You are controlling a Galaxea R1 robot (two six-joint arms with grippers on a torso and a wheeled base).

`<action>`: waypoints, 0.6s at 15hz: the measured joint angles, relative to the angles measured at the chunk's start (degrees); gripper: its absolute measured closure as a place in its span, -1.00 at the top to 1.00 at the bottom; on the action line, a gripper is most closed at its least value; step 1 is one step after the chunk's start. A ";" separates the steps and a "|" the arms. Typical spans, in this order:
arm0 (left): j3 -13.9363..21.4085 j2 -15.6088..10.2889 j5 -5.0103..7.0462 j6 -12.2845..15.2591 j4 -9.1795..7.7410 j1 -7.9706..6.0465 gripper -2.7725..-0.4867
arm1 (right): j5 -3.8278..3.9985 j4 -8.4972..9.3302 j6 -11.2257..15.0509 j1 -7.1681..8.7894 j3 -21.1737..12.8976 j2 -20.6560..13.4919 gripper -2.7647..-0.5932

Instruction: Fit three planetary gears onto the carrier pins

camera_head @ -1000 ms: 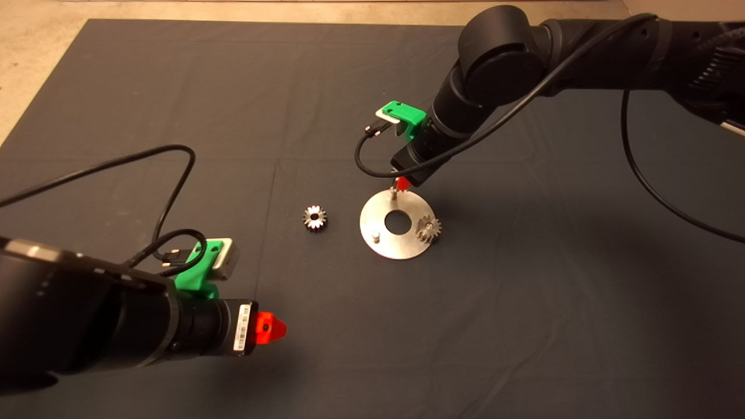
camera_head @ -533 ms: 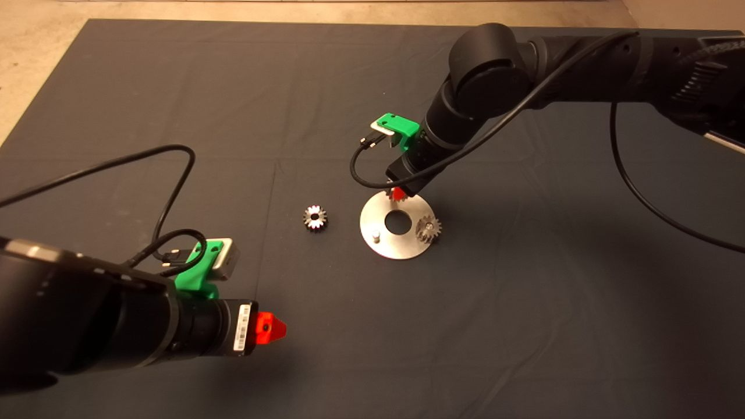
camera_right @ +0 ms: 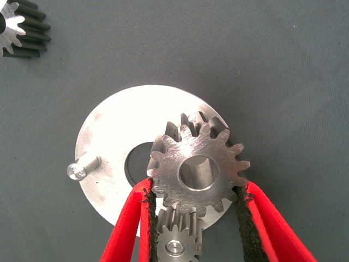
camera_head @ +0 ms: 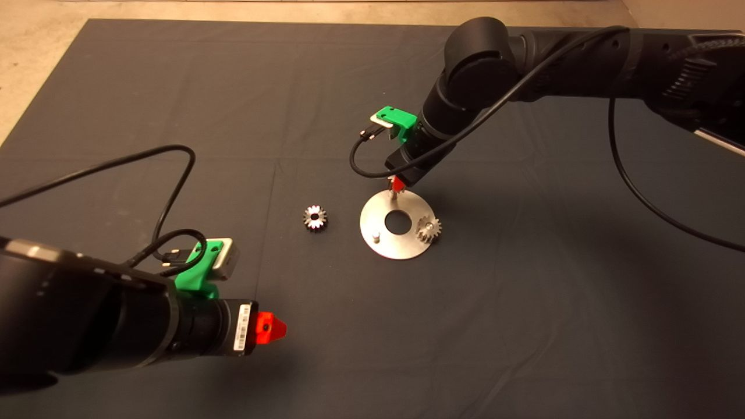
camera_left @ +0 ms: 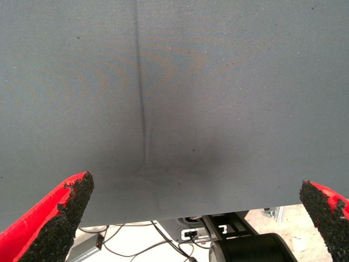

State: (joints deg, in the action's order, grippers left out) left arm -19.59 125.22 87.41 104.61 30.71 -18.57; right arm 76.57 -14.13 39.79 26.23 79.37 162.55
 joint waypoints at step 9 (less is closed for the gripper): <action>0.00 0.00 0.02 0.73 -0.01 0.00 0.98 | 8.30 -0.97 -2.96 0.00 -0.30 0.84 -0.83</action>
State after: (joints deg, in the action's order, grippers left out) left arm -19.59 125.22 87.42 105.34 30.70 -18.57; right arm 84.87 -15.10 36.83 26.23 79.07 163.39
